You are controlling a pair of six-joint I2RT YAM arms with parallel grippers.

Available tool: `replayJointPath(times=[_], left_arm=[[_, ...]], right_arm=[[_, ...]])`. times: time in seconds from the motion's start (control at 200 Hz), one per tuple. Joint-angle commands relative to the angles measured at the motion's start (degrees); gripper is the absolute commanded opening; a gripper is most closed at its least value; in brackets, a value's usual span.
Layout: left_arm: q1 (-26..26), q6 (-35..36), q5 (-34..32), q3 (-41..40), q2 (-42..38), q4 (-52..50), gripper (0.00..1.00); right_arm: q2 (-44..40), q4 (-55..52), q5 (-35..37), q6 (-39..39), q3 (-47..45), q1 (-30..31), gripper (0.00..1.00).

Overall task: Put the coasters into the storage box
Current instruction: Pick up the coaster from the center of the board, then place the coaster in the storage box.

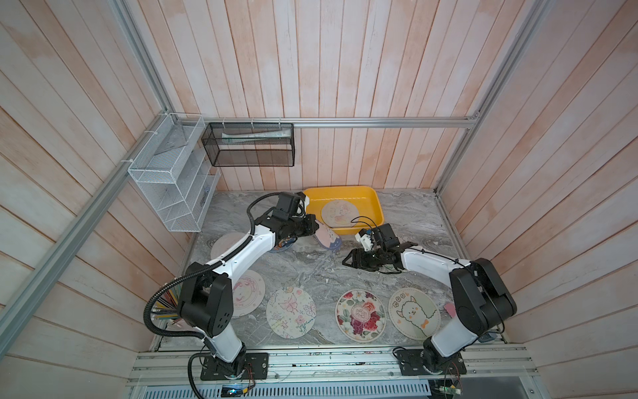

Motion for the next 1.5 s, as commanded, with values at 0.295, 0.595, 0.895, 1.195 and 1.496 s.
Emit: replayJointPath(times=[0.295,0.595,0.895,1.195,1.496], left_arm=[[-0.25,3.86,2.84,24.85,16.34,-0.46,0.00],[-0.23,1.68,10.45,37.77,30.93,8.86,0.00],[1.84,-1.32,10.30,42.98,43.03,12.44,0.00],[4.80,4.52,2.66,45.03,46.89,2.04,0.56],[4.60,5.24,-1.32,39.39,41.92,2.69,0.88]], right_arm=[[-6.41,2.51,-1.23,2.23,-4.46,-1.29,0.68],[-8.57,2.02,-1.03,2.22,-5.61,-3.00,0.69],[-8.49,2.06,-0.91,2.40,-5.87,-3.30,0.69],[-8.55,1.95,-0.77,2.41,-6.62,-3.31,0.70],[-7.87,0.92,0.32,2.01,-5.72,-3.52,0.71]])
